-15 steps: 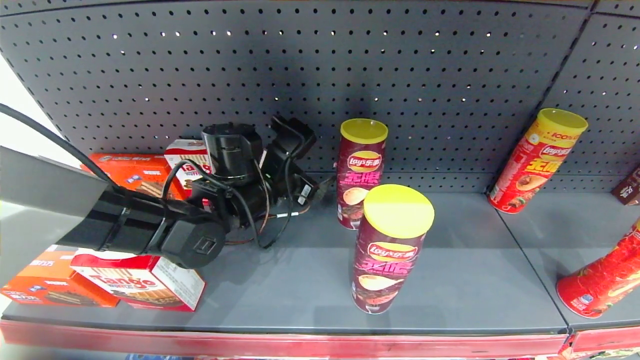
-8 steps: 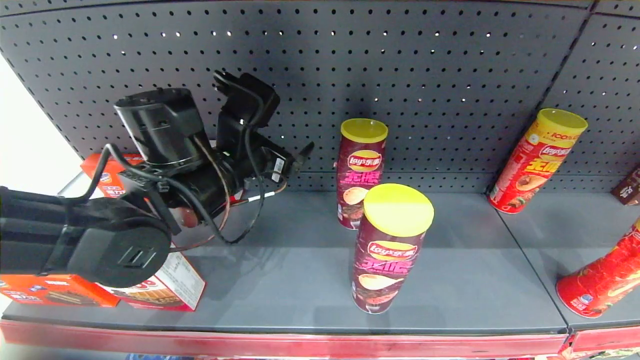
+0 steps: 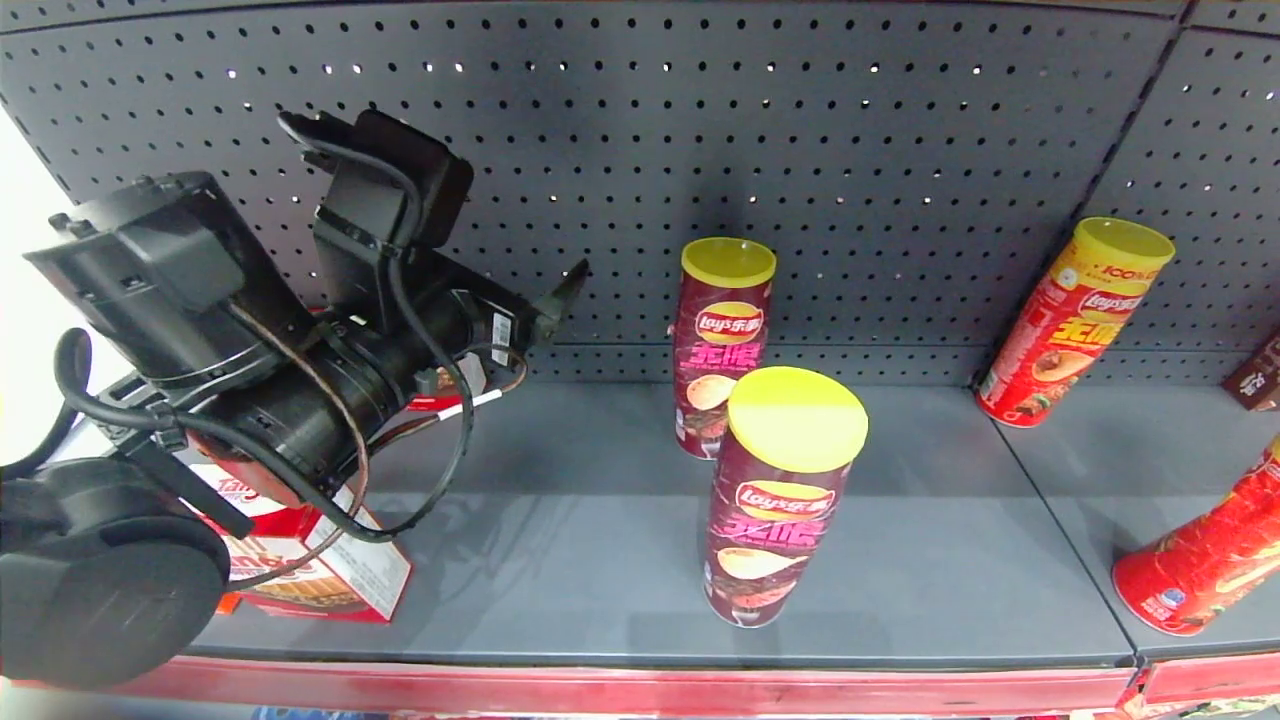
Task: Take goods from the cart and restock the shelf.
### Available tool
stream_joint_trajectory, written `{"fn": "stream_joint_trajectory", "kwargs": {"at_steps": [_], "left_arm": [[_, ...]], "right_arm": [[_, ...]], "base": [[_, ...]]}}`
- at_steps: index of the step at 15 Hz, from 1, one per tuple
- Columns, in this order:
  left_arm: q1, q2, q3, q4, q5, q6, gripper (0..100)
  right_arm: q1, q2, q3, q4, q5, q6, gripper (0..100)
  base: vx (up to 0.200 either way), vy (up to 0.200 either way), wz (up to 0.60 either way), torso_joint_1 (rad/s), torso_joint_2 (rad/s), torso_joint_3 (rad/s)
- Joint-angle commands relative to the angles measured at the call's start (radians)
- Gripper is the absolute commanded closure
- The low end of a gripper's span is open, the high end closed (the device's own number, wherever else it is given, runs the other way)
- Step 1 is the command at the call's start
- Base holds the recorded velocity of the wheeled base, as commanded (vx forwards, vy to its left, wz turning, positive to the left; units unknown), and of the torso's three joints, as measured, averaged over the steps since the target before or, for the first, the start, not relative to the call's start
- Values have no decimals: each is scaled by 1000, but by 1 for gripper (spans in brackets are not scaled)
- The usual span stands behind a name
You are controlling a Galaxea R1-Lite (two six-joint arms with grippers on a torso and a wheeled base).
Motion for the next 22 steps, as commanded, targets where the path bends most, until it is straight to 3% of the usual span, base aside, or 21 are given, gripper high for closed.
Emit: {"fn": "stream_joint_trajectory", "kwargs": {"at_steps": [1,2,3,6,11,14,18,22], "left_arm": [[1,-9,21,0,1,-2,0],[1,-8,24,0,1,-5,0],[1,-6,30,-4,23,-16,0],[1,-8,41,-6,28,-19,0],[5,-6,39,-6,29,-32,0],[18,-8,41,-7,29,-34,0],[18,-9,42,-7,29,-39,0],[18,-20,50,-7,29,-39,0]], "right_arm": [[10,350,-430,55,9,156,0],[19,405,-482,67,15,200,0],[92,444,-526,70,107,202,0],[277,566,-572,74,199,56,0],[596,772,-594,64,188,6,0],[655,865,-589,47,152,-30,0],[688,987,-554,-80,141,-37,0],[750,1068,-557,-83,92,-37,0]], "base": [[0,0,0,0,0,0],[0,0,0,0,0,0],[0,0,0,0,0,0],[0,0,0,0,0,0],[0,0,0,0,0,0],[0,0,0,0,0,0],[0,0,0,0,0,0],[0,0,0,0,0,0]]}}
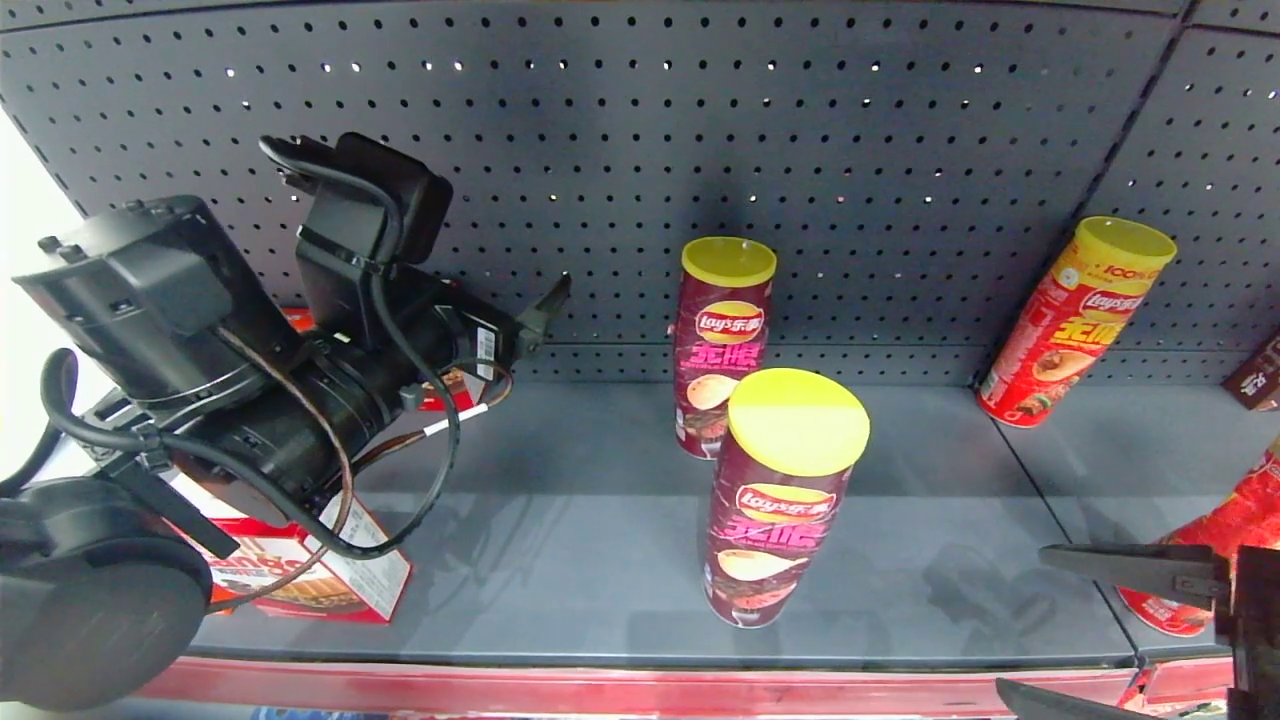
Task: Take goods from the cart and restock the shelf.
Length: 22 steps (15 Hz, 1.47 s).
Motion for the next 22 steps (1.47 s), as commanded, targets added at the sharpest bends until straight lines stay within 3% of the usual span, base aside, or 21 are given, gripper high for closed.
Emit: {"fn": "stream_joint_trajectory", "kwargs": {"at_steps": [1,7,9,22], "left_arm": [[0,-6,2,0,1,0,0],[0,-20,2,-10,-1,2,0],[0,-20,-1,-14,-1,3,0],[-1,-12,-17,-29,-4,6,0]], "right_arm": [[18,71,-3,0,-18,-2,0],[18,218,-73,-11,-176,0,0],[17,318,-161,-11,-233,0,0],[0,493,-309,-23,-247,-2,0]], "base": [[0,0,0,0,0,0],[0,0,0,0,0,0],[0,0,0,0,0,0],[0,0,0,0,0,0]]}}
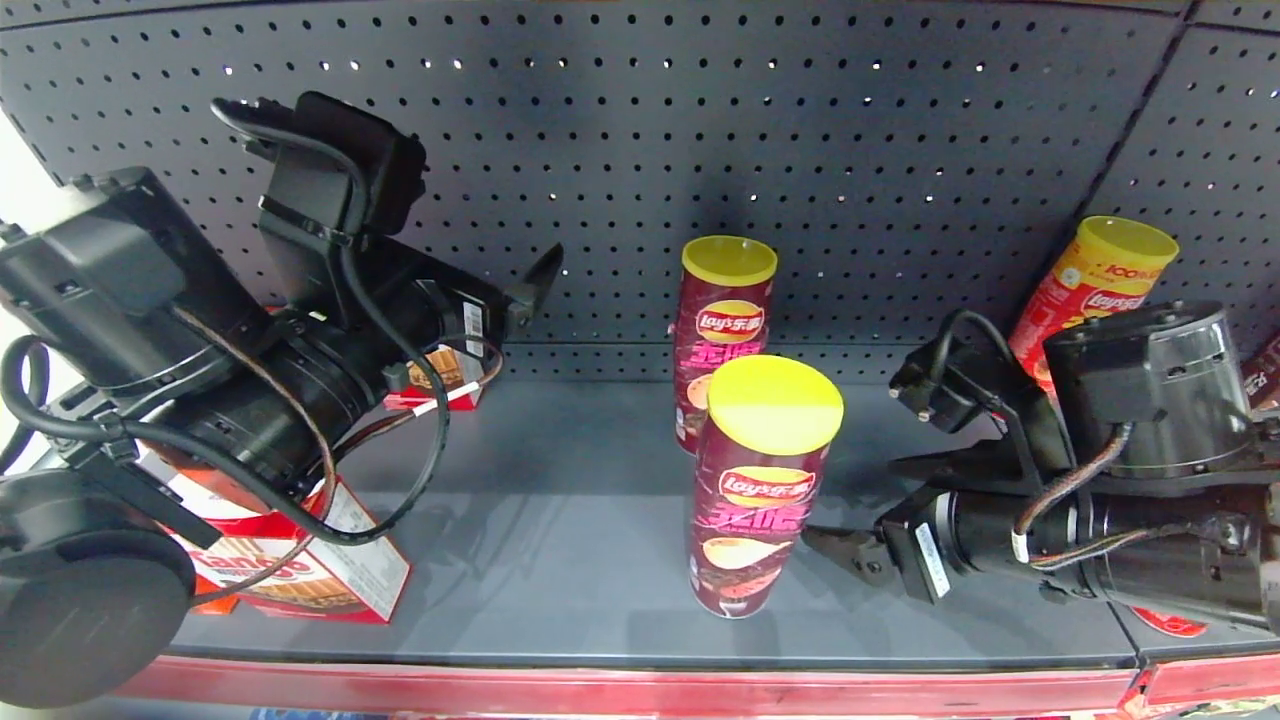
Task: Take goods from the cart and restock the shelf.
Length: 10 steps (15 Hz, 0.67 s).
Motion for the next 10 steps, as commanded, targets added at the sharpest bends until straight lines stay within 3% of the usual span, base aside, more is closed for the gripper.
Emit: {"fn": "stream_joint_trajectory", "kwargs": {"at_steps": [1,10], "left_arm": [[-1,5,-1,0,1,0,0],[-1,3,2,0,1,1,0]], "right_arm": [[-4,3,1,1,0,-1,0],[6,38,-39,-6,2,-1,0]], "base": [[0,0,0,0,0,0],[0,0,0,0,0,0]]}}
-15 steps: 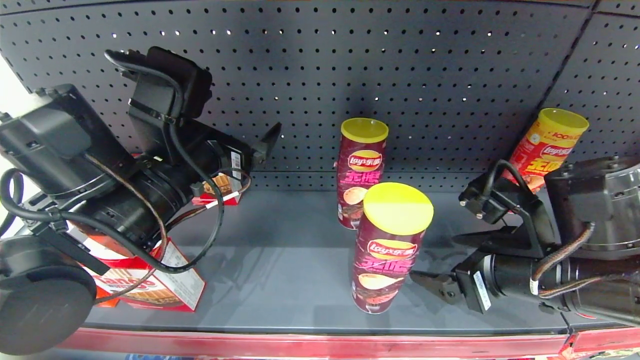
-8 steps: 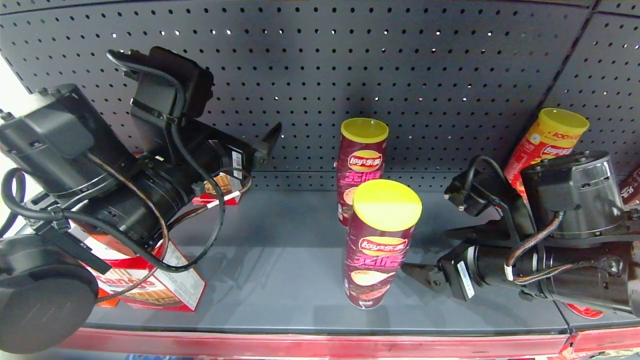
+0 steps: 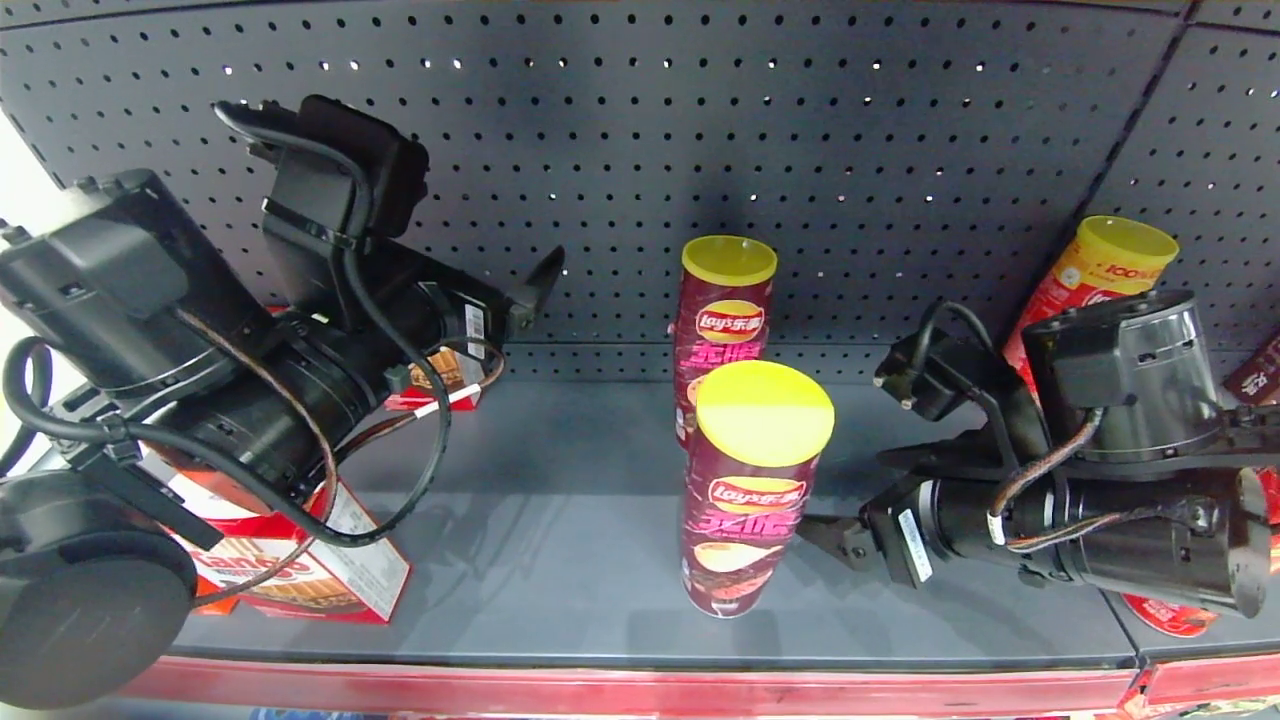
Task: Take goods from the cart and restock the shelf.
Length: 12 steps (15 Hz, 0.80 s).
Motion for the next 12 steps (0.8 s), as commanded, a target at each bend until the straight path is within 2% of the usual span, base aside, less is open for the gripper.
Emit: {"fn": "stream_joint_trajectory", "kwargs": {"at_steps": [1,6,8,12], "left_arm": [[-1,2,0,0,1,0,0],[0,1,5,0,1,0,0],[2,-44,18,15,1,0,0],[-1,-275,153,87,2,-4,0]], "right_arm": [[11,14,-7,0,0,0,0],[5,2,-4,-3,-1,0,0],[0,-67,1,-25,-8,1,0],[12,-293,37,-31,-15,-16,0]], "base": [[0,0,0,0,0,0],[0,0,0,0,0,0],[0,0,0,0,0,0],[0,0,0,0,0,0]]}}
